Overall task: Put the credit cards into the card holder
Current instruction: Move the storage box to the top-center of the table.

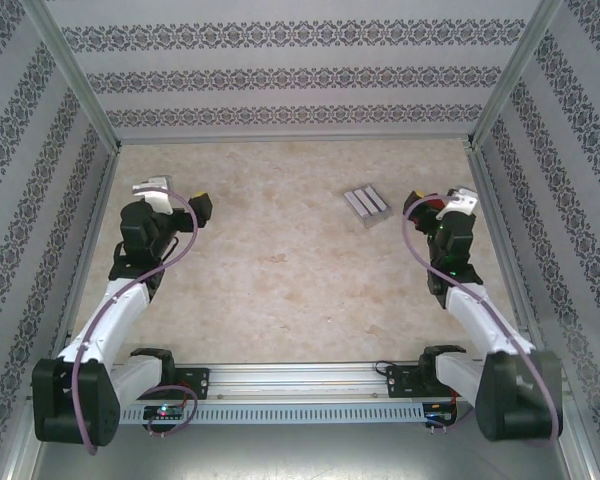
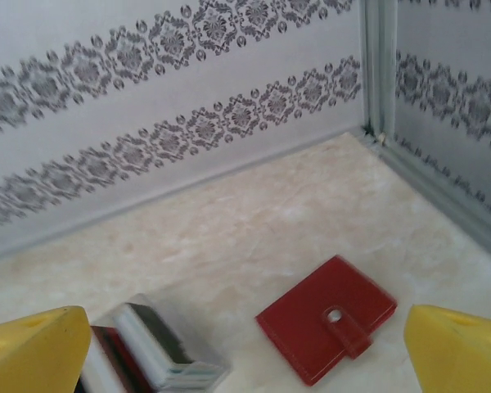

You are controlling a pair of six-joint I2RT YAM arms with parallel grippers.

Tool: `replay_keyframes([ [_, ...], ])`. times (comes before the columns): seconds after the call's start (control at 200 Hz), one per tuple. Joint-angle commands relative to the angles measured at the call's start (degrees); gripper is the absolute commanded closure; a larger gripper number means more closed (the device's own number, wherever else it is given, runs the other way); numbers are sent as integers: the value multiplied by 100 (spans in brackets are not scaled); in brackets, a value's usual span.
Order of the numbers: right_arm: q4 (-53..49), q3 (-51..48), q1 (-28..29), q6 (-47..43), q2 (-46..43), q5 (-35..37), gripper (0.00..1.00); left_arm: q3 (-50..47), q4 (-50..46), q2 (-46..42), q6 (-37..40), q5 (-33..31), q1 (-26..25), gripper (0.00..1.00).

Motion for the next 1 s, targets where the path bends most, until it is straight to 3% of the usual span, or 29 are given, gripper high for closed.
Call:
replay_keyframes([
  [0.0,-1495,384,-108,888,-174,-877,2,-80,-457,-265,-426,1066,-195,0],
  [0.04,-1950,632,-94,766,-18,-1060,2,-322,-159,-312,-712,615,-195,0],
  [0.08,-2316,864,-62,572,189,-1282,2,-637,25,-264,-1265,-488,-204,0],
  [0.12,-2608,1067,-12,464,414,-1446,2,-691,-631,-123,-2303,-1711,-196,0],
  [0.145,-2776,1205,0,426,573,-1574,2,-601,-1052,-41,-2589,-2046,-141,1],
  [0.23,-3499,1844,0,403,1193,-1818,2,-345,-1431,117,-2185,-1403,-128,0],
  [0.385,-4677,3318,-2,169,2579,-2340,2,-386,-1449,-241,-2142,-1536,-769,0],
  [0.55,-4650,4392,-13,317,3998,-3158,2,-165,-1852,100,-1992,-965,-1164,0],
  [0.694,-4672,5102,-6,370,4884,-3563,2,-190,-1654,364,-2185,-203,-1582,0],
  [0.844,-4773,5597,-24,190,5482,-3427,2,-206,-1699,297,-2333,-213,-1948,0],
  [0.994,-4574,5494,88,163,5753,-4063,2,-6,-2004,355,-2267,-121,-1949,0],
])
